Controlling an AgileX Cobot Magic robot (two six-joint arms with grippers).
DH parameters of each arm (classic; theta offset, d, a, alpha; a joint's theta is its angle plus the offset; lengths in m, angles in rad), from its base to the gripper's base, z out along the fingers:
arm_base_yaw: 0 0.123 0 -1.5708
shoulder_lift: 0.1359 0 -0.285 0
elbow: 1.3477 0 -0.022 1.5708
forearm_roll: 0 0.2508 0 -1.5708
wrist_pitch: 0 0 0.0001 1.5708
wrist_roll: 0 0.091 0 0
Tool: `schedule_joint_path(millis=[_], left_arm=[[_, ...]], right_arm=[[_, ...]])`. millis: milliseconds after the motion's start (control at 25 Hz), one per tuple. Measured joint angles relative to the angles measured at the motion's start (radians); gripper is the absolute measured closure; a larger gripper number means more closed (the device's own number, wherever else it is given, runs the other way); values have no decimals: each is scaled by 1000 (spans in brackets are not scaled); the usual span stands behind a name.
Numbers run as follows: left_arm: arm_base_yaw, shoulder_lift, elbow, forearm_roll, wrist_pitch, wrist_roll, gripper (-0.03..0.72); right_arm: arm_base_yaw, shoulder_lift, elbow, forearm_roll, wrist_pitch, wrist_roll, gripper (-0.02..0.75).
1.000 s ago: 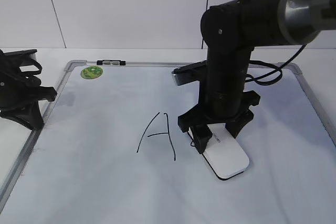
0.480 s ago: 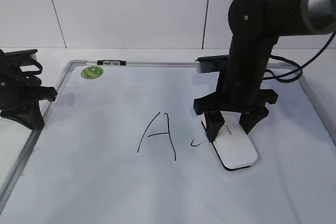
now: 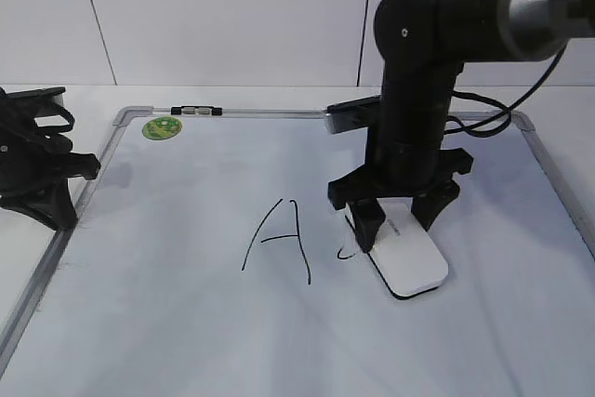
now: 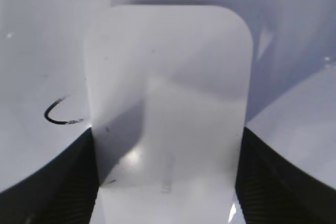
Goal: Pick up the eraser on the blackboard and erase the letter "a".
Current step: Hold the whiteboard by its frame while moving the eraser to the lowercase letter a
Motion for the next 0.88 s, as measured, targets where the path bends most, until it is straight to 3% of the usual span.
schedule_joint_path(millis=[200, 880], left_arm=[[0, 0, 0, 0, 0, 0, 663], [0, 0, 0, 0, 0, 0, 663]], right_arm=[[51, 5, -2, 0, -10, -11, 197], [63, 7, -7, 83, -24, -50, 197]])
